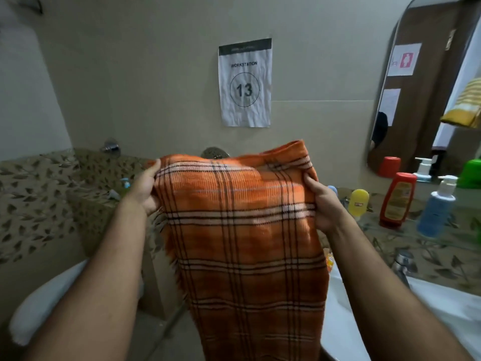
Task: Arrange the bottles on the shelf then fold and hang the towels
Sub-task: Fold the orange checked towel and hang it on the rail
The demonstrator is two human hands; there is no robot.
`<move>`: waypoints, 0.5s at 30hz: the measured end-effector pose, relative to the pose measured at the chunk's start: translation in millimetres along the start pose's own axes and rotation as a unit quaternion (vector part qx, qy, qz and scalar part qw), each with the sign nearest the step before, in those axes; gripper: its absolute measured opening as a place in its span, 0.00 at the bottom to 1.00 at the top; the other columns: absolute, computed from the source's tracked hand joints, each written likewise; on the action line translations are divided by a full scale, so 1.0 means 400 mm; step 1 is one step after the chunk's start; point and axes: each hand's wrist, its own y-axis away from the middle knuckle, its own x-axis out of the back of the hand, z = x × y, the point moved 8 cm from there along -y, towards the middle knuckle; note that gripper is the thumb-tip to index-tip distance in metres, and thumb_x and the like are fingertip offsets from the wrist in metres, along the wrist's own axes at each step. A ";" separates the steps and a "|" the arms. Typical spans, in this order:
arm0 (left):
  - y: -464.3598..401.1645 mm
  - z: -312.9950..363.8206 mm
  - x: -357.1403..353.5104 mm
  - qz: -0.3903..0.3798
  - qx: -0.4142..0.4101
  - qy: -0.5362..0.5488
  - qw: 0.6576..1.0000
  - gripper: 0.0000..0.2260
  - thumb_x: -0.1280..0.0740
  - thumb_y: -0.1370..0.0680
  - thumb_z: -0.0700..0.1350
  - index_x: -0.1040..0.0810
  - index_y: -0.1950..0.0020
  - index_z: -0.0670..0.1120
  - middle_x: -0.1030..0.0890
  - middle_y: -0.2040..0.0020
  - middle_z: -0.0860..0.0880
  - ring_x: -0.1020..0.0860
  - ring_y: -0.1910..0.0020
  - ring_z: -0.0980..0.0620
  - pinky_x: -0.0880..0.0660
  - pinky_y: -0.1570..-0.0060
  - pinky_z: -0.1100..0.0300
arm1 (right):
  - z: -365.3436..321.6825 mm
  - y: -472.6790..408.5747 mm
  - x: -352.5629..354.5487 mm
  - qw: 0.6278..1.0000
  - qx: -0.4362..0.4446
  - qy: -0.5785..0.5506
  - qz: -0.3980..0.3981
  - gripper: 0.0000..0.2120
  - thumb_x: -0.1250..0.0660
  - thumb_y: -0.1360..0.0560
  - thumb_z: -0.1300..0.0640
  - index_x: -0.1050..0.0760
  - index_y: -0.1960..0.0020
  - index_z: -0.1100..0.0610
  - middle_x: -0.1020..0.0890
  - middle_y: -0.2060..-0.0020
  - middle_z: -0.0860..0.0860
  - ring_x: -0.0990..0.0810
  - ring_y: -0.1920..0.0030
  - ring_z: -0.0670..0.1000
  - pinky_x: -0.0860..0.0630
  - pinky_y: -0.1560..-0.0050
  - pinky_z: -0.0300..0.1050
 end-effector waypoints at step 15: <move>0.086 -0.329 -0.047 -0.107 0.082 0.039 0.990 0.23 0.36 0.23 0.56 0.21 0.38 0.39 0.17 0.46 0.37 0.17 0.49 0.41 0.20 0.51 0.40 | -0.093 0.020 0.050 0.993 -0.015 0.038 0.115 0.13 0.42 0.17 0.53 0.25 0.45 0.63 0.18 0.57 0.59 0.18 0.59 0.56 0.20 0.57 0.51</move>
